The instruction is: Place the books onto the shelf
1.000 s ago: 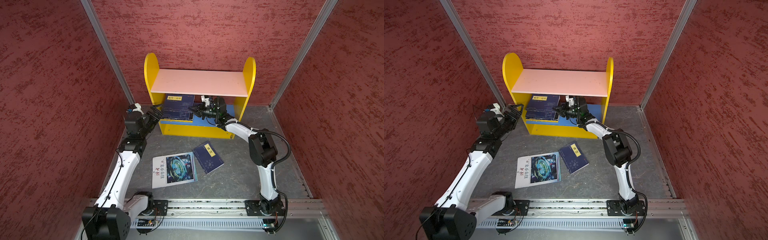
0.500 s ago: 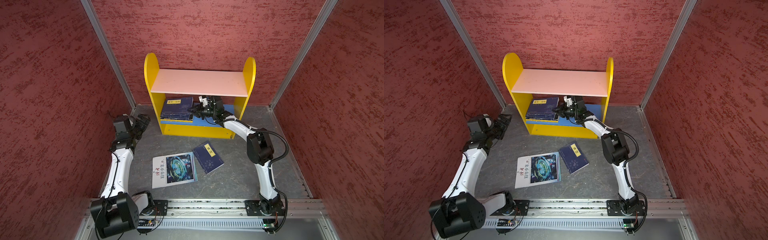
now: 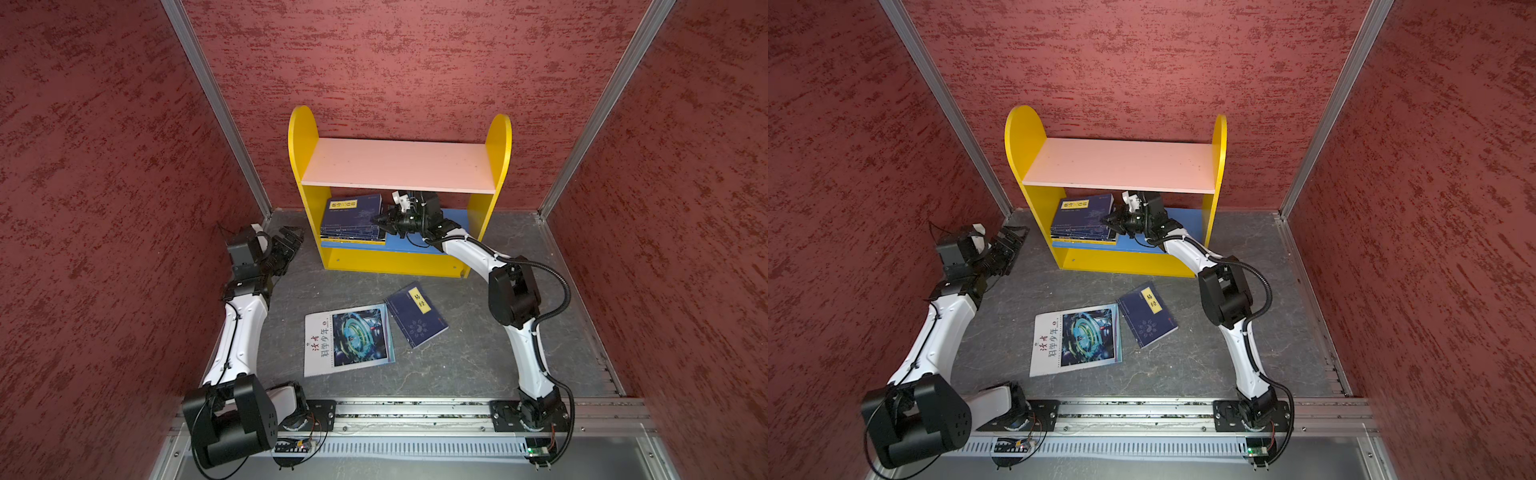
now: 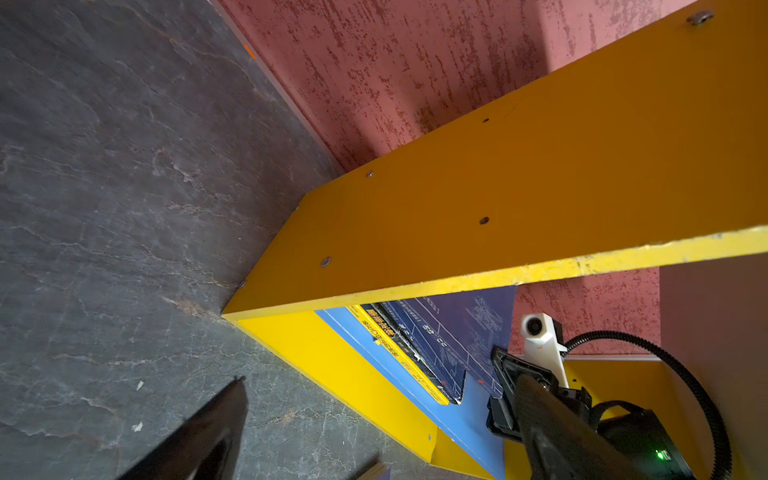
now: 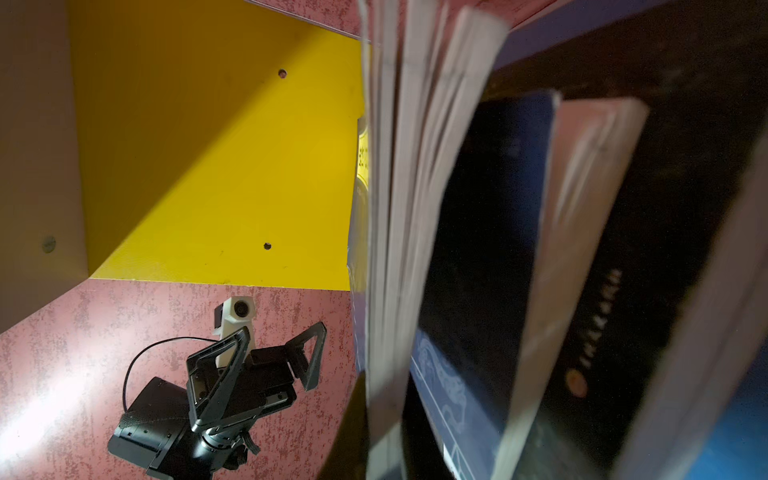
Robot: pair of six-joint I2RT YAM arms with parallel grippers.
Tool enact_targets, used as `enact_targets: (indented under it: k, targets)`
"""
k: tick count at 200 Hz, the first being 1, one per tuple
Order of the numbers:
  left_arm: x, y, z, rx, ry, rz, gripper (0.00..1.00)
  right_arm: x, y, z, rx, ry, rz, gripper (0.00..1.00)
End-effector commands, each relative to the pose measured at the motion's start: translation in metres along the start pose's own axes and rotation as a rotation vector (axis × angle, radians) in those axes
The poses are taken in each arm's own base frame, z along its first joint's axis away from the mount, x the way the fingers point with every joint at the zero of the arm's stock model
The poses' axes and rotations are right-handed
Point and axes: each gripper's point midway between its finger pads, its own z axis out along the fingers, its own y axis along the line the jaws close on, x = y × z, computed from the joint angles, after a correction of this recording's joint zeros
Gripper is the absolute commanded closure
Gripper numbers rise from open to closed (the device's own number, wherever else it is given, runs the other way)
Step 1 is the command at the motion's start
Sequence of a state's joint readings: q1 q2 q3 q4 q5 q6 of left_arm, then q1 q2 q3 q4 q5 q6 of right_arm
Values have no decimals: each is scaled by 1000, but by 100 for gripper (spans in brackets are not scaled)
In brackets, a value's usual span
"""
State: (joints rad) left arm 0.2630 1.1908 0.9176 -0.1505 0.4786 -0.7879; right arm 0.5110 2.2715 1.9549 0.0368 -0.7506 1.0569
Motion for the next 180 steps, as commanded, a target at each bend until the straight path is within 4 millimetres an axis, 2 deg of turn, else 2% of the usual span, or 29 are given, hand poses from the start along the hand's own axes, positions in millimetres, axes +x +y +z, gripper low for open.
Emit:
enact_targets:
  k: [1, 56, 93, 149, 180]
  targets:
    - [9, -9, 10, 54, 33, 49, 1, -3, 25, 2, -46, -12, -77, 90]
    - [25, -19, 36, 73, 86, 87, 0, -3, 19, 5, -33, -14, -69, 91]
    - [34, -16, 58, 51, 105, 64, 1, 0, 14, 8, -14, -18, -65, 91]
    - [30, -15, 72, 28, 74, 42, 1, 8, 9, 14, -10, -5, -52, 91]
    - [29, -6, 80, -27, 60, 4, 1, 11, 2, 16, 5, 0, -46, 91]
